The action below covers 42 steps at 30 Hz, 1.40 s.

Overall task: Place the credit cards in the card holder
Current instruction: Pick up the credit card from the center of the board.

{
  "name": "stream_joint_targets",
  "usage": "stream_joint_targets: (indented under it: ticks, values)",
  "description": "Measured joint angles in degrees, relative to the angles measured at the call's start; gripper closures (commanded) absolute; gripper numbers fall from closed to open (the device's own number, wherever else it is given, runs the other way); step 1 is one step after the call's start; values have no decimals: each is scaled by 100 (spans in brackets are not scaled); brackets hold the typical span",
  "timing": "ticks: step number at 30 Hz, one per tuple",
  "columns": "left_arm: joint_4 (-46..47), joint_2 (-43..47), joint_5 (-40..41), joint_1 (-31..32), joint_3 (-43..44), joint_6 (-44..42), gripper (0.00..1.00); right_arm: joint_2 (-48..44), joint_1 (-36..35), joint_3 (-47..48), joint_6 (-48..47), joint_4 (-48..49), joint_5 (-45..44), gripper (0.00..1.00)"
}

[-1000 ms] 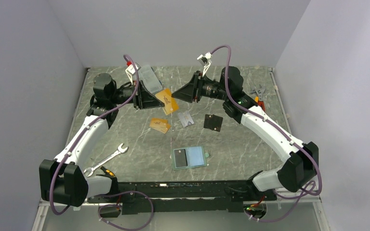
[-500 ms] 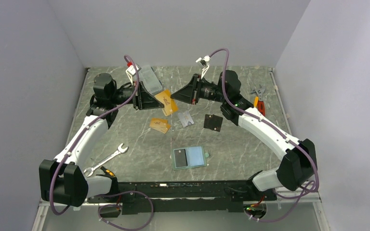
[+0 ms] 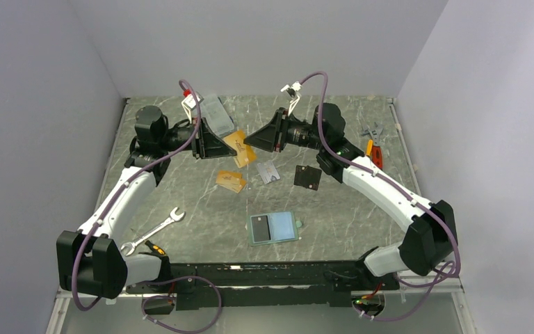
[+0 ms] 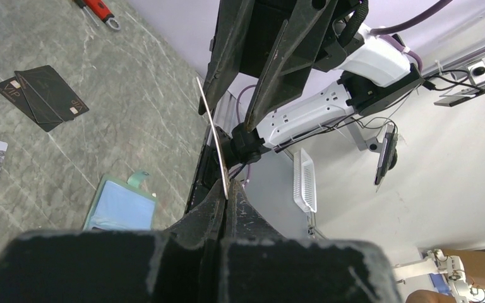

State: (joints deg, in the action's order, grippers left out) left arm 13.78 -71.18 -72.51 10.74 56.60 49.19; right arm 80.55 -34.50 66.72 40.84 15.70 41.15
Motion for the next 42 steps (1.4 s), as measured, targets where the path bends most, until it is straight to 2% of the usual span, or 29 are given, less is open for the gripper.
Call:
stream_joint_targets:
  ticks: [12, 17, 20, 22, 24, 28, 34, 35, 36, 38, 40, 42]
  values:
    - [-83, 0, 46, 2, 0, -4, 100, -48, -70, 258, -553, -682, -199, 68]
    - [-13, 0, 52, 24, 0, 9, 100, -74, -131, 468, -922, -1266, -413, 59]
    - [96, 0, 44, 57, 0, 7, 100, -74, -170, 566, -1147, -1711, -586, 58]
    - [87, 0, 46, 66, 0, -2, 100, -74, -181, 632, -1237, -1882, -629, 63]
    - [94, 0, 50, 72, 0, -2, 100, -74, -186, 660, -1263, -1923, -603, 76]
    - [90, 0, 72, 76, 0, -11, 100, -46, -190, 656, -1102, -1762, -323, 90]
    - [-42, 0, 48, 63, 4, -153, 100, 2, -107, 210, -361, -743, 208, 91]
    - [-118, -2, 35, 63, 13, -195, 98, 15, -94, 125, -238, -579, 275, 94]
    - [-186, -7, 28, 63, 24, -243, 93, 24, -85, 24, -109, -407, 321, 96]
    - [-409, -48, -2, 66, 90, -420, 75, 24, -74, -133, 90, -138, 378, 100]
    - [-732, -142, 35, 68, 219, -697, 50, 22, -81, -238, 214, 22, 415, 100]
    - [-1325, -350, 177, 114, 553, -1220, 40, 7, -118, -310, 197, -151, 354, 100]
